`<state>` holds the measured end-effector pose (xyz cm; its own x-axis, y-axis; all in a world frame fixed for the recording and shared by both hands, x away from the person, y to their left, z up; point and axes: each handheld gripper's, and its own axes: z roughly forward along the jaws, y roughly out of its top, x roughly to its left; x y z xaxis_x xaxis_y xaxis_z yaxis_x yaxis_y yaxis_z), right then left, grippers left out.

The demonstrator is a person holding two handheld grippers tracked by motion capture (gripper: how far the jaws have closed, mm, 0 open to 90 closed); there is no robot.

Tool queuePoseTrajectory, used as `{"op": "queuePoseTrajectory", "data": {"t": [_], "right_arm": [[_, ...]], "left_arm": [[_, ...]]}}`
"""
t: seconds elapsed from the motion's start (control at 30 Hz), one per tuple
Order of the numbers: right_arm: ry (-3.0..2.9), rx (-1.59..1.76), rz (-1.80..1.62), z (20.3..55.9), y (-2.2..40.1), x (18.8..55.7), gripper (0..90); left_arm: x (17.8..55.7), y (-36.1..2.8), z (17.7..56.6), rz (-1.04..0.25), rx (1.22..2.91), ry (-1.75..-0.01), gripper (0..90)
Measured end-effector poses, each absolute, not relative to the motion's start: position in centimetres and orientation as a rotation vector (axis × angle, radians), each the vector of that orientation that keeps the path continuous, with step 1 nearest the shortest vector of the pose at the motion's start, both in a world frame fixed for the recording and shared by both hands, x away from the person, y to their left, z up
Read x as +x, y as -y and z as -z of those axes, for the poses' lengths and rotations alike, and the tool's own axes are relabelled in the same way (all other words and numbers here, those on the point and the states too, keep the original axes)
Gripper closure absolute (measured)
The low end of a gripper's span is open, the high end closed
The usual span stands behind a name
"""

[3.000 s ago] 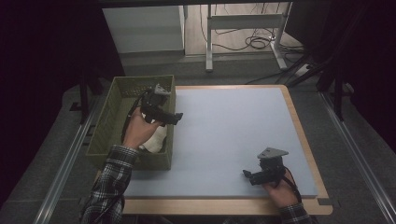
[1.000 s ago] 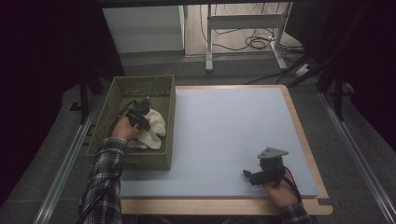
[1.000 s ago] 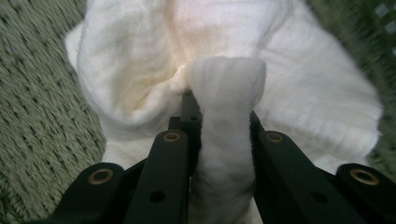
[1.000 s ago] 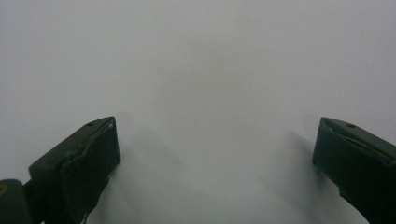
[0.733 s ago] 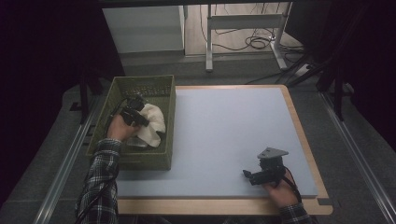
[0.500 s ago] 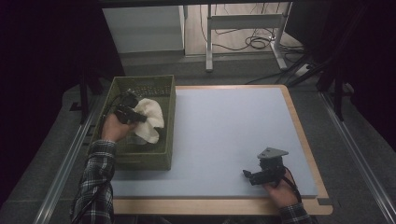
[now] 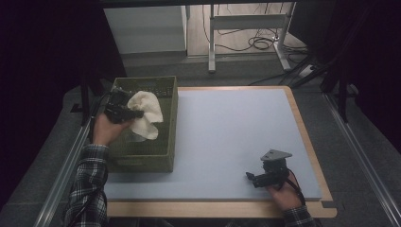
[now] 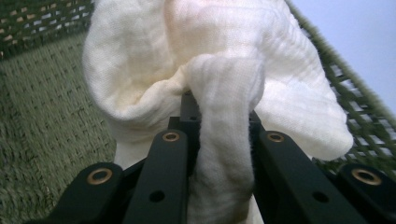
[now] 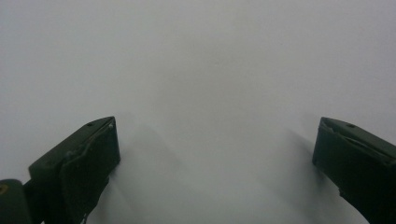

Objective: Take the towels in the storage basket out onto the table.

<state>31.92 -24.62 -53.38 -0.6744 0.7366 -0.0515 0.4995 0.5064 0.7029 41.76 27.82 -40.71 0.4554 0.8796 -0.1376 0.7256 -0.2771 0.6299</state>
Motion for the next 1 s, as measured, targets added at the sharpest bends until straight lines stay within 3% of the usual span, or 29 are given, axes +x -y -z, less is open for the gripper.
{"op": "queuePoseTrajectory", "data": {"t": [0.7,1.0], "right_arm": [[-2.408,1.030,-0.959,53.4,24.6,31.9,0.7],[-2.409,1.028,-0.960,53.4,24.6,31.9,0.6]], "left_arm": [[40.7,-23.8,34.2,-0.320,2.091,-1.154,78.6],[41.3,-20.8,33.5,-0.309,2.119,-1.084,78.4]]}}
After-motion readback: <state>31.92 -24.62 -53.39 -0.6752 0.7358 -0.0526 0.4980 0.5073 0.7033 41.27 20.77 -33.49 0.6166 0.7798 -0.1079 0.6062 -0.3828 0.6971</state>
